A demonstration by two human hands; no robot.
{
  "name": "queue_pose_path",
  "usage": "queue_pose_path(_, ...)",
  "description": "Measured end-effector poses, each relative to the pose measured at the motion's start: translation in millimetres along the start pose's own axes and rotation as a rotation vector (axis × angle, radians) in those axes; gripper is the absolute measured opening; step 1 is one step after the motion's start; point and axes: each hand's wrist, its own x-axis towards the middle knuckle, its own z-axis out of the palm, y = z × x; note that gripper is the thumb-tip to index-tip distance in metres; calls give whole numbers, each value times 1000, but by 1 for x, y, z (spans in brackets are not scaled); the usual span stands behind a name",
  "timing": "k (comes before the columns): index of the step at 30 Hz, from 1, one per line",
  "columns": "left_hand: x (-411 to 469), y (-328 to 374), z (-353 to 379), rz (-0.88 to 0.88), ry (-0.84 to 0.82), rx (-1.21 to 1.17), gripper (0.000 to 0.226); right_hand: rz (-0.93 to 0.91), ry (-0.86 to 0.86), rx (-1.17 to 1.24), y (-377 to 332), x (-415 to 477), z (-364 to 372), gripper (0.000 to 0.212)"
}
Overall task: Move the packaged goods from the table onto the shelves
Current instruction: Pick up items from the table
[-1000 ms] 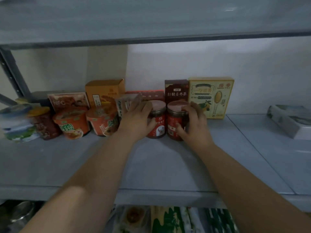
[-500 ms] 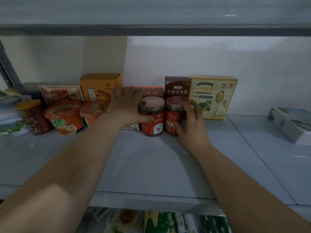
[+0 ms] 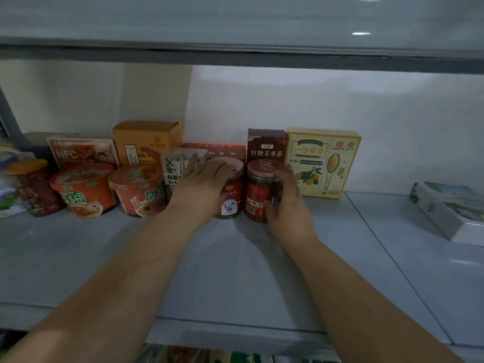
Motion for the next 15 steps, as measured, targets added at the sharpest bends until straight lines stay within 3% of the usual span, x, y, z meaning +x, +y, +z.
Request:
queue_pose_path(6,-6,9,13,-58,-11,-20,76,-14,24,4,-2,-2,3,83)
queue_pose_path(12,-9,18,-5,-137,-193,-14,86,43,-63,-139,-10,-14,-5,95)
queue_pose_path(15,-23,26,-22,-103,-139,-62,93,78,-76,-184,-31,-24,-21,94)
